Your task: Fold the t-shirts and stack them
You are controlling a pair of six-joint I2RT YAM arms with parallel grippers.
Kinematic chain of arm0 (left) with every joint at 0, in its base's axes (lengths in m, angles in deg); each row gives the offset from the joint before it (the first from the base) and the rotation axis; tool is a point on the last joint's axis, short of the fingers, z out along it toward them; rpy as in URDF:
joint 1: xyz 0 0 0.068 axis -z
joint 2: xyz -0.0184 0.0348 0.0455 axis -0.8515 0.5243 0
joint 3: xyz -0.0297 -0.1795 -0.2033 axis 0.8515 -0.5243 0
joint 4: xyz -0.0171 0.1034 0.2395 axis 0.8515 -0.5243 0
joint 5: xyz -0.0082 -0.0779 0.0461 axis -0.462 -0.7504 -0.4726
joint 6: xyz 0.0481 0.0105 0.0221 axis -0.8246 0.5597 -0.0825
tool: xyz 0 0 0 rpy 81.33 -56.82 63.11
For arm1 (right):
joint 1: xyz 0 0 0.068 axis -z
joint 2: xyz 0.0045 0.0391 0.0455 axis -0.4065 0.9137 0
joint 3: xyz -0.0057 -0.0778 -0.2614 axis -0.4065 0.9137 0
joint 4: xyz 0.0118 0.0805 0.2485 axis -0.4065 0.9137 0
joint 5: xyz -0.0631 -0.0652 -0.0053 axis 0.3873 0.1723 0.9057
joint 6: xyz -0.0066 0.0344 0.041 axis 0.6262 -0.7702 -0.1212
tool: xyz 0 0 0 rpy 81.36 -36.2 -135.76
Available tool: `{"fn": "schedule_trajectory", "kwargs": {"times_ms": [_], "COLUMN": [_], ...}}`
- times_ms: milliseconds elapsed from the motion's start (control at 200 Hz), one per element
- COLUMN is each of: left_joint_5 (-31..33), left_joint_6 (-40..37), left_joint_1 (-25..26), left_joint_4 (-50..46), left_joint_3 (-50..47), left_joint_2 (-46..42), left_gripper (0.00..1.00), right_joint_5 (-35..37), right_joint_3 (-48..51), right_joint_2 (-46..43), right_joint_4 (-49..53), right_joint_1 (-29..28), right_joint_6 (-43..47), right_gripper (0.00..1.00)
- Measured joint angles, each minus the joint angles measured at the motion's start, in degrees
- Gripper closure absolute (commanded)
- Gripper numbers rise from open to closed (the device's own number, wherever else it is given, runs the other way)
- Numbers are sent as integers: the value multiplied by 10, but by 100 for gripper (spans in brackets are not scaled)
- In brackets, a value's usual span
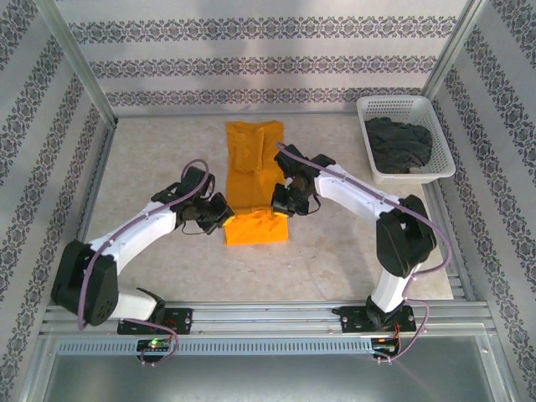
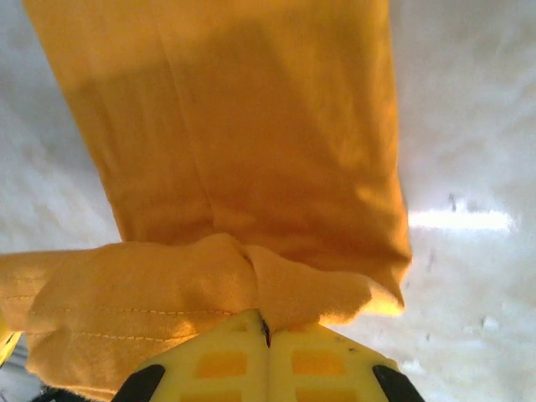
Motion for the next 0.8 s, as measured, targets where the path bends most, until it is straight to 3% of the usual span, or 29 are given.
{"fn": "schedule_trajectory", "kwargs": {"times_ms": [230, 799], "left_joint_5": [-18, -27], "left_joint_6": [-43, -96], "left_joint_1": [-45, -83], "left_joint_4": [35, 46], "left_joint_3": [78, 247], "left_joint_2": [111, 299], "left_gripper": [100, 100], "right_joint_5": [0, -15], "right_joint_3": [-80, -246], "right_joint_2": [83, 228], "right_joint_4": [2, 2], "right_joint_1": [37, 99], "right_joint_6": [24, 42], "right_gripper": [100, 100]}}
